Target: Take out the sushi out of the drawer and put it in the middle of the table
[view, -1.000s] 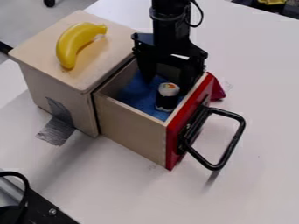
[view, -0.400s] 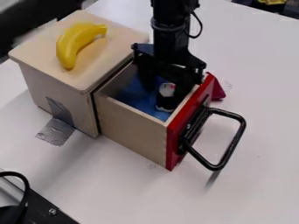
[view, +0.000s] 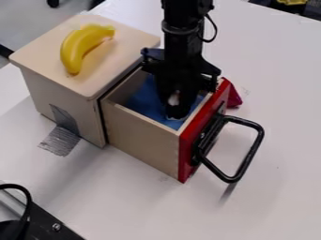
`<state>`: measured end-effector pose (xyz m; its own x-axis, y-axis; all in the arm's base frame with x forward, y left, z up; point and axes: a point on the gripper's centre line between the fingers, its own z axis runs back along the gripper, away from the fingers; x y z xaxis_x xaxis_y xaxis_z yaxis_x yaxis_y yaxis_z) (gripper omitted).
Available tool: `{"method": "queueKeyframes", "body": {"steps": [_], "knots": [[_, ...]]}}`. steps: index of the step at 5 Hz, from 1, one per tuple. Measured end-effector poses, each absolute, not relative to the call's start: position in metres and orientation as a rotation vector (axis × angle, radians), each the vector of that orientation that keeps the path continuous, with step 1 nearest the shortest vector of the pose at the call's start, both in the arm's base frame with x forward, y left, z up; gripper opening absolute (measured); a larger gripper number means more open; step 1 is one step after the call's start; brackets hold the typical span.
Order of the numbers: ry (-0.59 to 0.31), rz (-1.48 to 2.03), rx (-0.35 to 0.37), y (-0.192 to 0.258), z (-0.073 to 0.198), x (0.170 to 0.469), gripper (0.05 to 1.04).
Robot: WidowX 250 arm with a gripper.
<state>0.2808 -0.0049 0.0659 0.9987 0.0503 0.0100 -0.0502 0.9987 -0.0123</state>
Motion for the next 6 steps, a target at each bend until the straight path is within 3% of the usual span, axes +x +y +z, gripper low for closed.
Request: {"method": "queueKeyframes", "body": {"steps": [2, 3, 5, 6], "knots": [[-0.063, 0.021, 0.023, -0.013, 0.128, 0.301, 0.311], [-0.14, -0.031, 0.007, -0.036, 0.164, 0.323, 0.311], [-0.159, -0.184, -0.058, -0.102, 0.136, 0.378, 0.311], [-0.135, -0.216, -0.012, -0.116, 0.102, 0.388, 0.311]]}}
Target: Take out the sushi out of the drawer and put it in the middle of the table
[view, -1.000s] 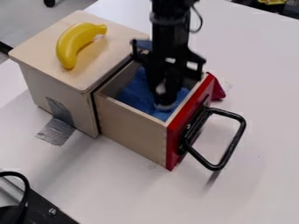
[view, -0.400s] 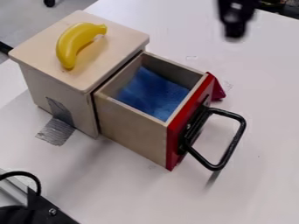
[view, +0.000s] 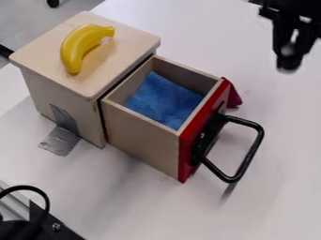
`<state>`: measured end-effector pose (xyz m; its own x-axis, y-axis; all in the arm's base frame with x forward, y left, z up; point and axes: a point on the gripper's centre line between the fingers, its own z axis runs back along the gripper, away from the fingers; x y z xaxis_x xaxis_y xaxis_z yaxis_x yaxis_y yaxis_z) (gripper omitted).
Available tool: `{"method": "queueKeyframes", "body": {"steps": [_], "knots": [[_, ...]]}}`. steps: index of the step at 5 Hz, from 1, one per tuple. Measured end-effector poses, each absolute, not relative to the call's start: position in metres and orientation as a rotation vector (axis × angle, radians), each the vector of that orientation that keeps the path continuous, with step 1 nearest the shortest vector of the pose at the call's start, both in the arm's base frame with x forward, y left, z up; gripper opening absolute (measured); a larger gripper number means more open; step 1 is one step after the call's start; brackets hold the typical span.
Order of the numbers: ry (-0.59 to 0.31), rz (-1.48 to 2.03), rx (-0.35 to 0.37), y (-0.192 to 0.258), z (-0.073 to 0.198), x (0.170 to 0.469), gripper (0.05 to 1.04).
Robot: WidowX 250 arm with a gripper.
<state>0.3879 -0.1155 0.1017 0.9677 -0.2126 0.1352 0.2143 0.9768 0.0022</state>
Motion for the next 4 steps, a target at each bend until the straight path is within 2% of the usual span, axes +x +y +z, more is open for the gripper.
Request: {"method": "queueKeyframes", "body": {"steps": [2, 3, 4], "knots": [[-0.153, -0.182, 0.02, -0.127, 0.05, 0.394, 0.311], [-0.139, -0.166, 0.019, -0.129, 0.036, 0.394, 0.369], [-0.128, -0.142, 0.026, -0.128, 0.032, 0.391, 0.662]]}}
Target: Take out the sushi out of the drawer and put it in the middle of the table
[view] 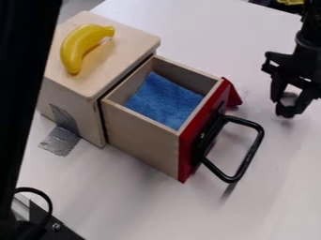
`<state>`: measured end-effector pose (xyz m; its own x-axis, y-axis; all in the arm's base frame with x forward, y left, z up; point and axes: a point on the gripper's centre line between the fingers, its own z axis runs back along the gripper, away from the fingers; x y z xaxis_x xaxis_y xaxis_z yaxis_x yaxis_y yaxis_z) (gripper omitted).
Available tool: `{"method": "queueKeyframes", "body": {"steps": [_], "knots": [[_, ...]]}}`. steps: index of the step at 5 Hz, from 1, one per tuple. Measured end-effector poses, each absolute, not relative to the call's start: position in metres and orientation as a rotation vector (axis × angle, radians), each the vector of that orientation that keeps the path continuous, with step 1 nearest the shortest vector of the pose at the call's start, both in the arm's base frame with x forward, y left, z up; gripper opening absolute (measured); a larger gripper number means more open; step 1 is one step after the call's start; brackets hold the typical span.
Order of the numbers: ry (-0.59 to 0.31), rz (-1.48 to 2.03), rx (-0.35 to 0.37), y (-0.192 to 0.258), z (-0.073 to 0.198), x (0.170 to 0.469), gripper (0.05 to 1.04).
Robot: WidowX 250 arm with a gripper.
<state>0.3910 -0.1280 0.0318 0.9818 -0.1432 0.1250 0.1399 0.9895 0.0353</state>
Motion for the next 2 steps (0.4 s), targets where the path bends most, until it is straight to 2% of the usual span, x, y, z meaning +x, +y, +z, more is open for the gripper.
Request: {"method": "queueKeyframes", "body": {"steps": [1, 2], "knots": [[-0.117, -0.14, 0.039, -0.1258, 0.0313, 0.3893, 0.961], [-0.059, -0.137, 0.057, -0.1234, 0.0356, 0.3816, 1.0]]}}
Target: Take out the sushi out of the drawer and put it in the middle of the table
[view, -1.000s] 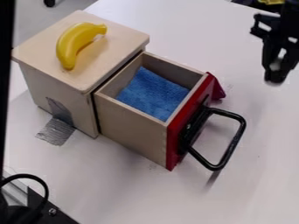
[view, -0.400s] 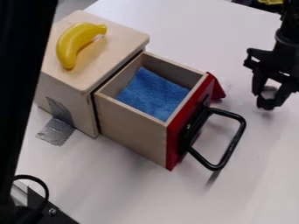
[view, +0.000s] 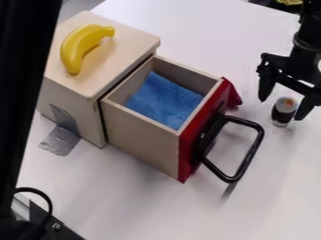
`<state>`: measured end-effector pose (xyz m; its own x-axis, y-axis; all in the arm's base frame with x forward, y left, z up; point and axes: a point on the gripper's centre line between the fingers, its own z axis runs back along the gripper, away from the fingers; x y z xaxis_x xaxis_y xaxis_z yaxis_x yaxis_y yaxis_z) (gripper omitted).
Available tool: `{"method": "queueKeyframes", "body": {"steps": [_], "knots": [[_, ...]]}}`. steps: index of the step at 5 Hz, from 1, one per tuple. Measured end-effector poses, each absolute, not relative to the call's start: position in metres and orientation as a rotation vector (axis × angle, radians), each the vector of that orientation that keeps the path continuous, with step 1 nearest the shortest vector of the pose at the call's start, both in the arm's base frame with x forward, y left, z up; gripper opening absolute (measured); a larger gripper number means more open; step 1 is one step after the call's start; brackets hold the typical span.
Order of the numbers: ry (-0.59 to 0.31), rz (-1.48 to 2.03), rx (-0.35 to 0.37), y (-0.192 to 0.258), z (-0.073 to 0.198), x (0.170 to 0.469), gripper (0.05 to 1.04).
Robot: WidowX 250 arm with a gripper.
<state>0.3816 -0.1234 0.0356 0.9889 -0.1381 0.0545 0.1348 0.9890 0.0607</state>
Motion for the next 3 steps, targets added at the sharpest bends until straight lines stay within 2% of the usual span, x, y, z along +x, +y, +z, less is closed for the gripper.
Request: {"method": "queueKeyframes", "body": {"steps": [1, 3], "knots": [[-0.068, -0.09, 0.056, -0.122, 0.079, 0.38, 1.0], [-0.08, -0.031, 0.008, -0.113, 0.14, 0.361, 1.0]]}}
